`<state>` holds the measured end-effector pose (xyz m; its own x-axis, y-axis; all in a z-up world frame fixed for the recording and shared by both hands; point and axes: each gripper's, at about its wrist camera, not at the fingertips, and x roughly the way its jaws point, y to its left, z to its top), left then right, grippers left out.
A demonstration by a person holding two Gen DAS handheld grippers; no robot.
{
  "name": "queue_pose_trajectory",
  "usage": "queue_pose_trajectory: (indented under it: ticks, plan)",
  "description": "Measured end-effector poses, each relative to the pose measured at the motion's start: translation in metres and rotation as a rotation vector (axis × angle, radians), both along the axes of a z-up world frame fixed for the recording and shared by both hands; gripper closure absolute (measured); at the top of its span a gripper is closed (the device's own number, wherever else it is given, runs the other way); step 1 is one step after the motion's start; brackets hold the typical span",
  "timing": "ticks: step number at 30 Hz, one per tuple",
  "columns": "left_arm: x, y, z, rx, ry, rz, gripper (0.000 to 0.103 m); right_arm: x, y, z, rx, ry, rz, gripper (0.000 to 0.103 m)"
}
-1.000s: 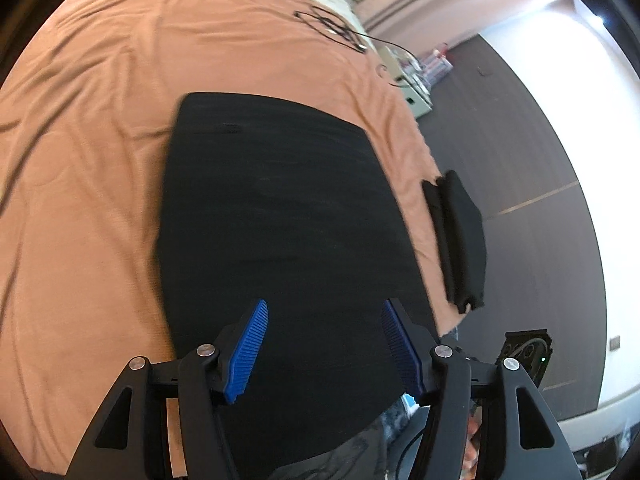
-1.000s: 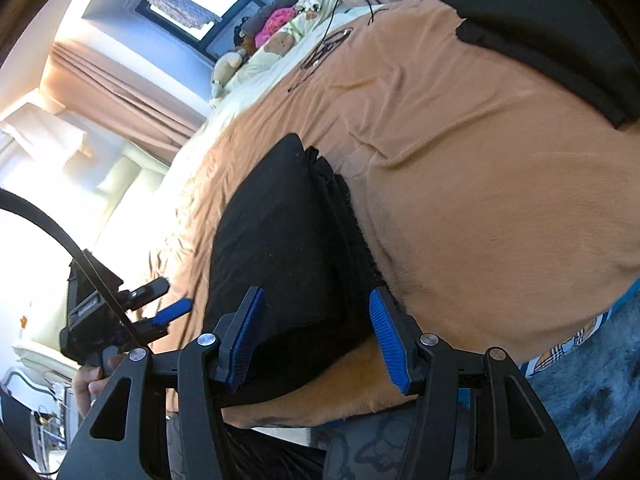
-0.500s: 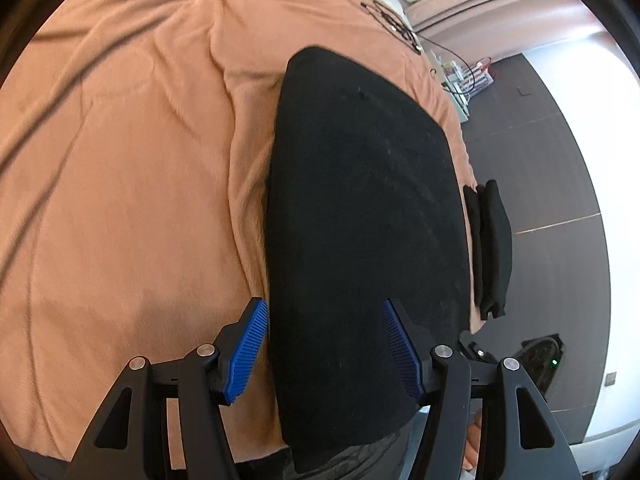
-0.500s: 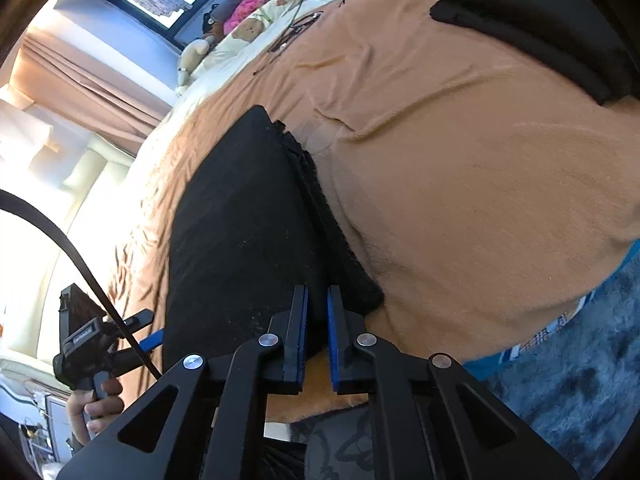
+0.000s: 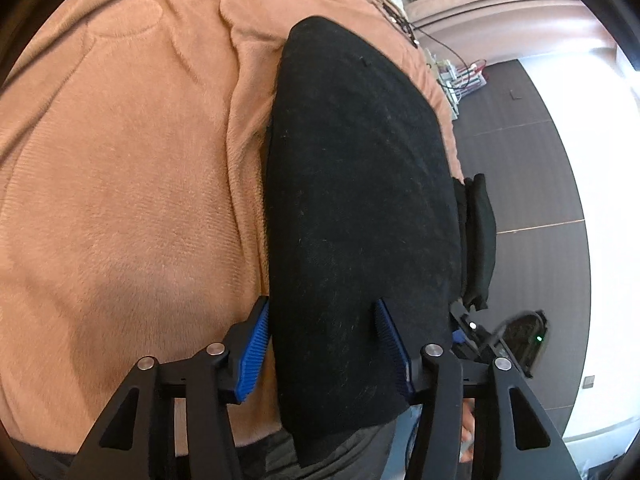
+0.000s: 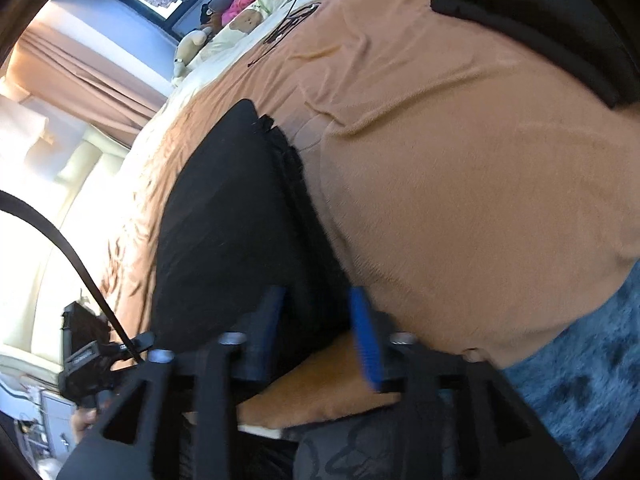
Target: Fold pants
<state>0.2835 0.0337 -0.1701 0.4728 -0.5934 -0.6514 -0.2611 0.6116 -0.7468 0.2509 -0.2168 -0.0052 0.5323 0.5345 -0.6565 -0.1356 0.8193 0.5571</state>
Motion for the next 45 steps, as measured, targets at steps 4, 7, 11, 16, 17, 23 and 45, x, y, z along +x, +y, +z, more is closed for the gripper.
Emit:
queue_pose_trajectory:
  ticks: [4, 7, 11, 16, 17, 23, 45]
  plan:
    - [-0.01, 0.001, 0.012, -0.006, -0.023, 0.007, 0.05, 0.01, 0.004, -0.003, -0.002, -0.006, 0.027, 0.055]
    - [-0.011, 0.002, 0.013, -0.011, -0.035, 0.008, 0.05, 0.018, 0.01, -0.008, -0.001, 0.008, 0.047, 0.055]
    - [-0.003, 0.005, -0.004, -0.017, 0.024, 0.018, 0.05, 0.023, 0.012, -0.011, 0.003, 0.025, 0.076, 0.055]
    - [-0.021, 0.013, -0.026, -0.124, 0.033, 0.042, 0.05, 0.029, 0.009, -0.016, 0.03, 0.05, 0.1, 0.055]
    - [-0.023, 0.013, -0.026, -0.123, 0.031, 0.042, 0.051, 0.028, 0.009, -0.016, 0.031, 0.05, 0.101, 0.055]
    - [-0.021, 0.013, -0.014, -0.094, 0.007, 0.043, 0.069, 0.026, 0.012, -0.01, 0.014, 0.028, 0.114, 0.066]
    - [-0.04, 0.04, 0.01, -0.049, -0.041, 0.04, 0.075, -0.023, 0.054, -0.014, 0.064, 0.102, 0.149, 0.073]
